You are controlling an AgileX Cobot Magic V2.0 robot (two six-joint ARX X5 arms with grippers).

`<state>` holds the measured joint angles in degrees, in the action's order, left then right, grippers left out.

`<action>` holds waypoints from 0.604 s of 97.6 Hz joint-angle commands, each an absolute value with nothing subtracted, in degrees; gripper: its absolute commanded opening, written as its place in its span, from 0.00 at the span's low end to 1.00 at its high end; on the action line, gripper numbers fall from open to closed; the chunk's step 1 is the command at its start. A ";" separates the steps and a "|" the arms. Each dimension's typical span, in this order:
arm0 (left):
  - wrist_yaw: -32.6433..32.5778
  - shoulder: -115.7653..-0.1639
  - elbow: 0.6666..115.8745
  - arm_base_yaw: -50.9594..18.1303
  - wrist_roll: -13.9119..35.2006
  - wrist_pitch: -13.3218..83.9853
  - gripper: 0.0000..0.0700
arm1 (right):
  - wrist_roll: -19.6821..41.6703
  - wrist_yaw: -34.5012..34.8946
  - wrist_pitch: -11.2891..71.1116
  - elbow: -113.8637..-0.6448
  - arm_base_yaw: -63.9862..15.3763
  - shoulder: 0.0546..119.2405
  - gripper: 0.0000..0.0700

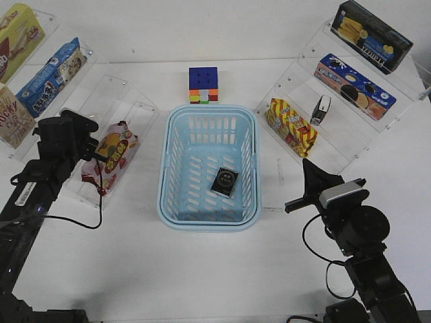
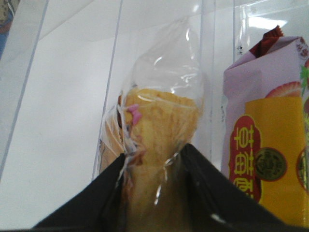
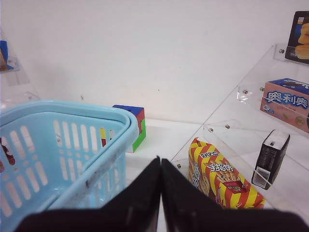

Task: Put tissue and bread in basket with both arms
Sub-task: 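Grasp the bread roll with the left gripper and lift it toward the basket, then drop the bread roll into the basket and withdraw the left gripper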

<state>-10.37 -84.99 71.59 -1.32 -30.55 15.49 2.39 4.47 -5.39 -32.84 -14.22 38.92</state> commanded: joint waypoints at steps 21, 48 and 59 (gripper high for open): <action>-6.11 -76.69 80.75 -7.42 -24.86 17.23 0.05 | 3.01 4.47 -5.96 -33.36 -14.39 39.05 0.01; 25.93 -73.52 83.09 -17.98 -12.19 18.28 0.06 | 3.03 4.45 -5.93 -33.36 -14.39 39.05 0.01; 29.63 -75.46 83.09 -23.42 -11.46 18.48 0.06 | 3.22 4.47 -5.93 -33.36 -14.39 39.05 0.01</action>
